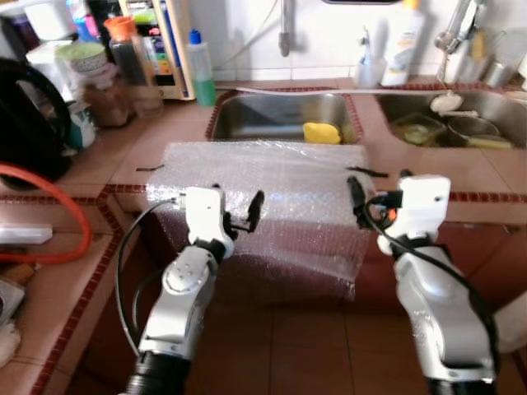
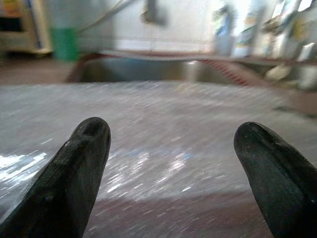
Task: Kitchen organization
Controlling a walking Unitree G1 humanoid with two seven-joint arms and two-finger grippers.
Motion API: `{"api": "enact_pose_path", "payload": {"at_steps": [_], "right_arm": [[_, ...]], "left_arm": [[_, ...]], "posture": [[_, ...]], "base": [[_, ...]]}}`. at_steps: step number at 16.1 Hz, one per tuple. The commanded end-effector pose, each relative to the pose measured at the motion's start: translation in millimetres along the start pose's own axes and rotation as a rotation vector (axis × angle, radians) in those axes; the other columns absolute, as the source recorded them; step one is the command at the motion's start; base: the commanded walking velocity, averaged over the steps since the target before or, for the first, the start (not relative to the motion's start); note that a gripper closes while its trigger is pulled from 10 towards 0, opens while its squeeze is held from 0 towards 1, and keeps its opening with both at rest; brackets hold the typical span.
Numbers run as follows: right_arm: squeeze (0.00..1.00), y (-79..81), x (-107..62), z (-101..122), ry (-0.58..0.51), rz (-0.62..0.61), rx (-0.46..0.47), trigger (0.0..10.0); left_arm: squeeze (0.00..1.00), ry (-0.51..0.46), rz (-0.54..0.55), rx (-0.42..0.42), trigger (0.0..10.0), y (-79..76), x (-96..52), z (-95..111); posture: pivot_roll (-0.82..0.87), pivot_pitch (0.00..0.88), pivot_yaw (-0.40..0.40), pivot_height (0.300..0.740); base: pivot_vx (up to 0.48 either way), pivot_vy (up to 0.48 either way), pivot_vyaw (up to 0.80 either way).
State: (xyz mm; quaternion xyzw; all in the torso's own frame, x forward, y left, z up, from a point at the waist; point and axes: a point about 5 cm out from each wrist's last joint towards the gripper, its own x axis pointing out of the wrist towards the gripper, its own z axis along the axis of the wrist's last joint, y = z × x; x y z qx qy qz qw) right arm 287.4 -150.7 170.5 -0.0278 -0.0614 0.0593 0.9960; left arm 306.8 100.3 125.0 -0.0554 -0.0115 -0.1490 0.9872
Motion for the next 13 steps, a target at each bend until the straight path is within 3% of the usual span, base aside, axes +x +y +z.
{"api": "enact_pose_path", "payload": {"at_steps": [1, 4, 13], "right_arm": [[0.12, -3.8, -1.2, -1, 0.004, -0.01, -0.009, 10.0], [0.1, -4.3, -2.2, -3, 0.02, -0.013, -0.013, 10.0], [0.09, -5.8, -6.3, -12, 0.049, -0.022, -0.023, 10.0]], "left_arm": [[0.0, -0.017, -0.011, -0.007, 10.0, -1.1, 0.6, 4], [0.0, -0.009, -0.016, -0.008, 10.0, -2.1, 0.2, 2], [0.0, 0.019, -0.037, -0.003, 10.0, -3.0, -1.5, -6]], "posture": [[-0.12, 0.0, 0.086, 0.74], [-0.13, 0.0, 0.084, 0.74], [-0.14, 0.0, 0.092, 0.74]], "base": [[0.0, -0.472, 0.0], [0.0, -0.472, 0.0], [0.0, -0.472, -0.73]]}}
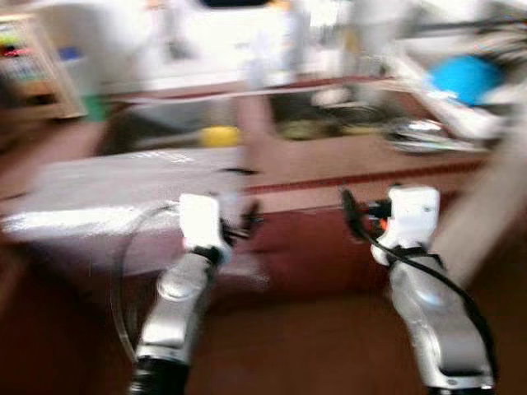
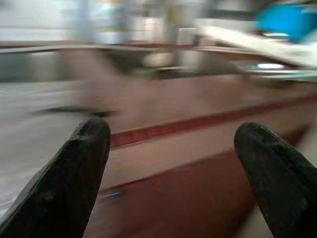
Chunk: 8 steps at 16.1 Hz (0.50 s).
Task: Kitchen organization
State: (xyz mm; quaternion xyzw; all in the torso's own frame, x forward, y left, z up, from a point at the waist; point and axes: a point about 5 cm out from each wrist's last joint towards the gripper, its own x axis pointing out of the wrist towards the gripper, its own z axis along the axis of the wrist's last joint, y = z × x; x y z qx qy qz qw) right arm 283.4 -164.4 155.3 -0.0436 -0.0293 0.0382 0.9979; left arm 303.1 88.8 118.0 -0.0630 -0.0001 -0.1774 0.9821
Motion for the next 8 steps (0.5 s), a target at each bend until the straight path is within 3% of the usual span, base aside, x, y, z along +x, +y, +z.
{"api": "enact_pose_path", "payload": {"at_steps": [1, 2, 8], "right_arm": [[0.09, 6.2, 0.3, 2.9, -0.015, 0.015, 0.006, 10.0], [0.09, 6.1, -0.2, 2.0, -0.012, 0.013, 0.007, 10.0], [0.09, 6.9, -2.4, -4.1, 0.002, 0.013, 0.007, 10.0]], "left_arm": [[0.0, -0.004, 0.018, 0.016, 10.0, 7.9, -1.7, 2.1], [0.0, -0.001, 0.017, 0.018, 10.0, 8.0, -2.0, 0.8], [0.0, 0.025, 0.016, 0.025, 10.0, 9.7, -4.7, -6.5]], "posture": [[-0.14, 0.0, 0.092, 0.74], [-0.14, 0.0, 0.092, 0.74], [-0.13, 0.0, 0.097, 0.74]], "base": [[0.0, -0.472, -0.59], [0.0, -0.472, -0.5], [0.0, -0.472, 0.0]]}}
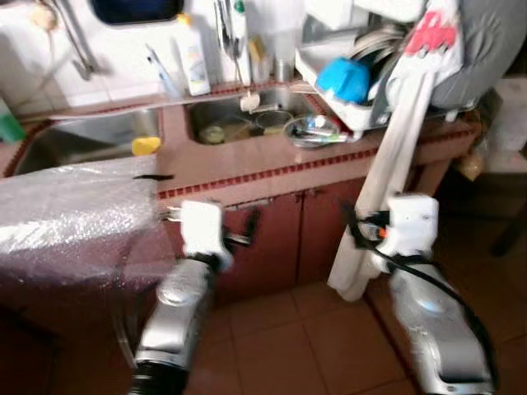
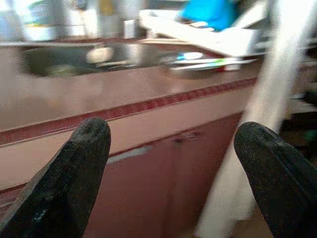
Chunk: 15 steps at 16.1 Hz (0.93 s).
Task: Kitchen organization
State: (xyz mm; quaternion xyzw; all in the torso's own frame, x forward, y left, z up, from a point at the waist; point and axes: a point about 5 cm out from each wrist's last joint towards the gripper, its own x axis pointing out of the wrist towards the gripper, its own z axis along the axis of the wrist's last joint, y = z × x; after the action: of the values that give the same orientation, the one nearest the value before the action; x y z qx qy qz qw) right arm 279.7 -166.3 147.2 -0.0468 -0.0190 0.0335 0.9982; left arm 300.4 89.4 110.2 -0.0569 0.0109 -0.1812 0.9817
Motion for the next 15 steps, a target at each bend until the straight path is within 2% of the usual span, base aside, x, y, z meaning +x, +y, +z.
{"api": "enact_pose_path", "payload": {"at_steps": [1, 3, 5, 10, 11, 12, 13, 14, 15], "right_arm": [[0.09, 7.4, 0.7, 1, -0.011, 0.02, 0.011, 10.0], [0.09, 7.5, -0.1, 0, -0.007, 0.019, 0.01, 10.0], [0.09, 6.6, -1.7, -8, 0.017, 0.016, 0.005, 10.0], [0.09, 7.1, -9.0, -53, 0.156, 0.009, 0.017, 10.0], [0.09, 6.3, -9.7, -69, 0.21, -0.014, 0.052, 10.0], [0.09, 6.1, -10.2, -85, 0.264, -0.029, 0.068, 10.0], [0.09, 7.6, -13.2, -106, 0.338, -0.035, 0.084, 10.0], [0.09, 9.7, -19.4, -129, 0.425, -0.027, 0.054, 10.0], [0.09, 14.2, -29.8, -154, 0.532, 0.017, -0.029, 10.0]], "left_arm": [[0.0, 0.01, 0.023, 0.013, 10.0, 9.9, -2.3, 0], [0.0, 0.019, 0.031, -0.015, 10.0, 11.3, -3.0, -3], [0.0, 0.034, 0.028, 0.009, 10.0, 13.2, -3.6, -7], [0.0, 0.228, 0.054, 0.015, 10.0, 26.0, -10.4, -53], [0.0, 0.292, 0.061, 0.004, 10.0, 30.7, -15.2, -69], [0.0, 0.401, 0.065, -0.017, 10.0, 32.7, -22.6, -90], [0.0, 0.54, 0.052, 0.029, 10.0, 33.7, -35.4, -115], [0.0, 0.622, 0.009, 0.122, 10.0, 32.8, -46.5, -130], [0.0, 0.729, -0.028, 0.153, 10.0, 30.0, -64.5, -150]], "posture": [[-0.13, 0.0, 0.098, 0.74], [-0.13, 0.0, 0.1, 0.74], [-0.13, 0.0, 0.102, 0.74], [-0.13, 0.0, 0.101, 0.74], [-0.13, 0.0, 0.103, 0.74], [-0.13, 0.0, 0.103, 0.74], [-0.12, 0.0, 0.103, 0.74], [-0.12, 0.0, 0.103, 0.74], [-0.13, 0.0, 0.109, 0.74]], "base": [[0.0, 0.0, 0.0], [0.0, 0.0, 0.0], [0.0, 0.0, 0.0], [0.0, 0.0, 0.0], [0.0, 0.0, 0.0], [0.0, 0.0, 0.0], [0.0, 0.0, 0.0], [0.0, 0.0, 0.0], [0.0, 0.0, 0.0]]}}
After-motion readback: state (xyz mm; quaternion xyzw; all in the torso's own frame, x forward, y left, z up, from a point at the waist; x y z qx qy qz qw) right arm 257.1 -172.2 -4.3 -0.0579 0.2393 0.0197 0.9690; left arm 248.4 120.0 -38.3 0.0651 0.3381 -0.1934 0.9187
